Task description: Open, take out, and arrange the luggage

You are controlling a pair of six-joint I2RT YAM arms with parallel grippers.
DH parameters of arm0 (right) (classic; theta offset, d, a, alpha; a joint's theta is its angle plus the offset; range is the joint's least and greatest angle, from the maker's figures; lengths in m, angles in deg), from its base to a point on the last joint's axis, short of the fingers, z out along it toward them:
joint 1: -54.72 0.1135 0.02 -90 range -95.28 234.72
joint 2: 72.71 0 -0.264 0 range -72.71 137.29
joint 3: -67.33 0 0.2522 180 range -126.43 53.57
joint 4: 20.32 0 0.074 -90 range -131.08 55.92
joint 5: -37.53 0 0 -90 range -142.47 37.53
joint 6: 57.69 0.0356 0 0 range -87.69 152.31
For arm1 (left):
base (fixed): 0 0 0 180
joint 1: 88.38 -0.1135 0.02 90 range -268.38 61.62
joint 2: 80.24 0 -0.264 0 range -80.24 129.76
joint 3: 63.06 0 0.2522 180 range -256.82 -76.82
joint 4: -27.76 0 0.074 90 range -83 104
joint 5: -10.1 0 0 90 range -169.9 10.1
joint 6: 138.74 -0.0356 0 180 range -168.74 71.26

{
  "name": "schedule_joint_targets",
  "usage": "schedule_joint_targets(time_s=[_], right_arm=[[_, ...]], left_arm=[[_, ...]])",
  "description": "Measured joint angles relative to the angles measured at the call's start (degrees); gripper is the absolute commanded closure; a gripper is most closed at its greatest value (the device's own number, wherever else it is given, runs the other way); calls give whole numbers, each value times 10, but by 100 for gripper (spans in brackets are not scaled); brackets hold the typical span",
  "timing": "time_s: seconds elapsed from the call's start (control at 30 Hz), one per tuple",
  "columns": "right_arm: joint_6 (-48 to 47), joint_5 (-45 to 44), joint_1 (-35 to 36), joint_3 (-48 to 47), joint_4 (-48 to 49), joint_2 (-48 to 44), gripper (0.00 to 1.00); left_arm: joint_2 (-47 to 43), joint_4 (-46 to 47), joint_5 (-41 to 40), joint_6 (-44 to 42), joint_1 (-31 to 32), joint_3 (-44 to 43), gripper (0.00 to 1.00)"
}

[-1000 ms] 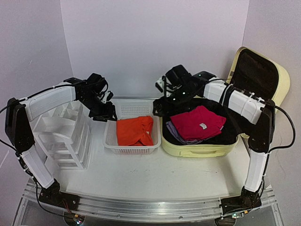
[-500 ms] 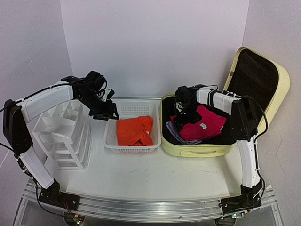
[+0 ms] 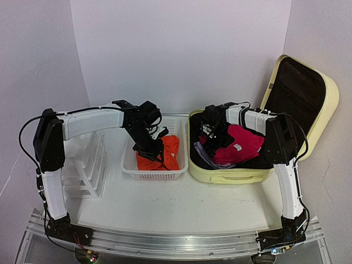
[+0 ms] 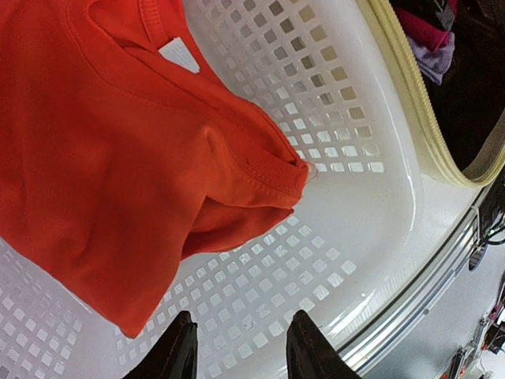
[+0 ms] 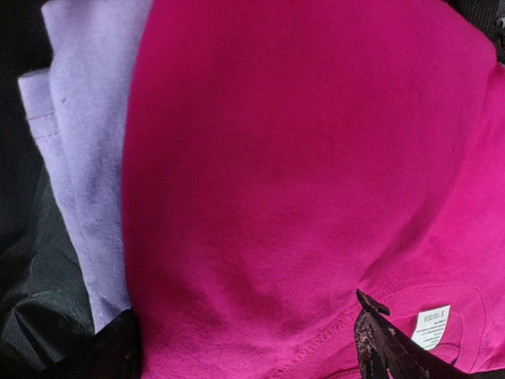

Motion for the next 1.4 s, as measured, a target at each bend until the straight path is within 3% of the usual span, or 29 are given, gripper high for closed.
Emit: schedule_joint_targets(time_s=[0.23, 0.53, 0.77, 0.97, 1.23, 1.4], right_arm=[[5, -29, 6, -7, -1, 0, 27], [5, -56, -9, -2, -2, -10, 21], [-17, -21, -29, 11, -1, -35, 11], [2, 69, -33, 10, 1, -64, 7], [24, 98, -32, -22, 23, -53, 14], [26, 99, -32, -60, 45, -19, 16]], left_arm=[[-1, -11, -2, -9, 0, 30, 63], [-29, -21, -5, -10, 12, 94, 65], [-60, -33, -4, -16, 19, 102, 64], [-68, -53, -2, -20, 22, 88, 61], [-68, -65, -2, -19, 23, -2, 59], [-68, -66, -3, -19, 23, -13, 59]])
